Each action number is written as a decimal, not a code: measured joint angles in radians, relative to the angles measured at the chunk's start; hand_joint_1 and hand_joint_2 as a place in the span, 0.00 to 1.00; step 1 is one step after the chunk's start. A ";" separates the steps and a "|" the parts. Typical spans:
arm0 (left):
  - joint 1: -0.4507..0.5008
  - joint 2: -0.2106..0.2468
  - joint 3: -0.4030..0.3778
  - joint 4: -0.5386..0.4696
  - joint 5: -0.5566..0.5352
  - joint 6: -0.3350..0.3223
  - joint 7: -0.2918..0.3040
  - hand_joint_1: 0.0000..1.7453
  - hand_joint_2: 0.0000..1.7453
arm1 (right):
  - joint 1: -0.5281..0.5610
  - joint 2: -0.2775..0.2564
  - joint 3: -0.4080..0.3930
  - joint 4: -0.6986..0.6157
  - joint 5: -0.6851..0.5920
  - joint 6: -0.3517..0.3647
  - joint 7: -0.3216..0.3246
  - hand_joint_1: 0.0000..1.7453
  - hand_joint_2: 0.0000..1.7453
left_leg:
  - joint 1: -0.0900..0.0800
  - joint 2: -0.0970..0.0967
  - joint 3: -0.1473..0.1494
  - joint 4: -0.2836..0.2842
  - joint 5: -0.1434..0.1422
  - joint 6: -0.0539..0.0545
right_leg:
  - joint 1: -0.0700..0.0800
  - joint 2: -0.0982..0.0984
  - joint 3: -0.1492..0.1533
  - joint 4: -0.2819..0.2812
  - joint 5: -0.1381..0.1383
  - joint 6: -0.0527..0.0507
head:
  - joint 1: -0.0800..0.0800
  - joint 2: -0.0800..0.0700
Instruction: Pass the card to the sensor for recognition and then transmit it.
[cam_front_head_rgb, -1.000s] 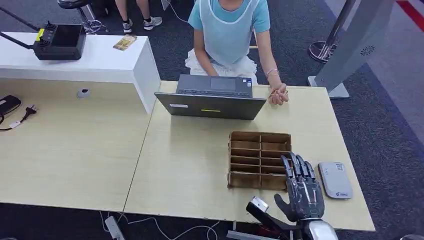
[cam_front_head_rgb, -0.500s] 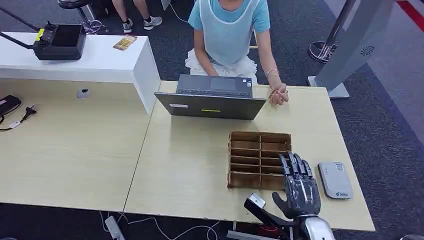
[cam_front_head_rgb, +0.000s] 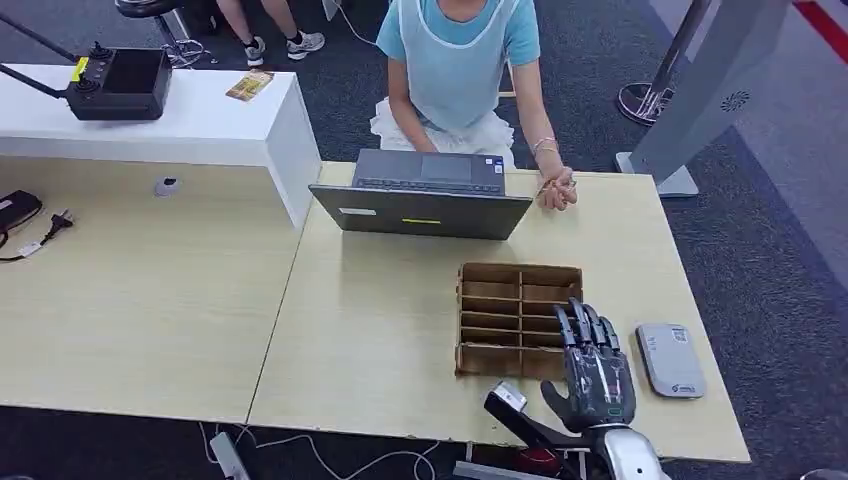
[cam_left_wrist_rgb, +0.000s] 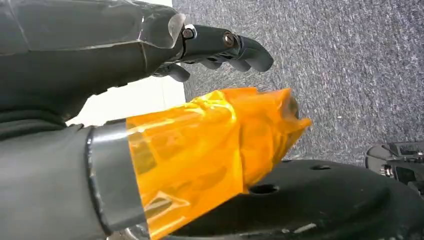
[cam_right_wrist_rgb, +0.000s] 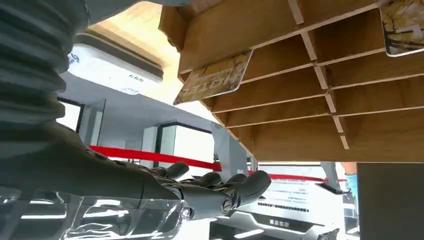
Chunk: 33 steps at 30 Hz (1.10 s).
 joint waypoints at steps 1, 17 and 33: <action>0.000 0.000 0.000 0.000 0.000 0.000 0.000 0.00 0.00 | 0.000 0.000 0.000 0.000 0.000 0.000 0.000 0.00 1.00 | 0.000 0.000 0.000 0.000 0.000 0.000 | 0.000 0.000 0.000 0.000 0.000 0.000 | 0.000 0.000; 0.000 0.000 0.000 0.000 -0.002 0.000 0.001 0.00 0.00 | -0.001 0.005 -0.011 0.013 0.009 -0.006 0.000 0.66 1.00 | 0.000 0.000 0.000 0.000 0.000 0.000 | 0.000 0.000 0.000 0.000 0.000 0.000 | 0.000 0.000; 0.000 0.001 0.000 0.000 -0.011 0.000 0.002 0.00 0.00 | -0.005 0.011 -0.042 0.037 0.012 -0.022 0.003 0.72 1.00 | 0.000 0.000 0.000 0.000 0.000 0.000 | 0.000 0.000 0.000 0.000 0.000 0.000 | 0.000 0.000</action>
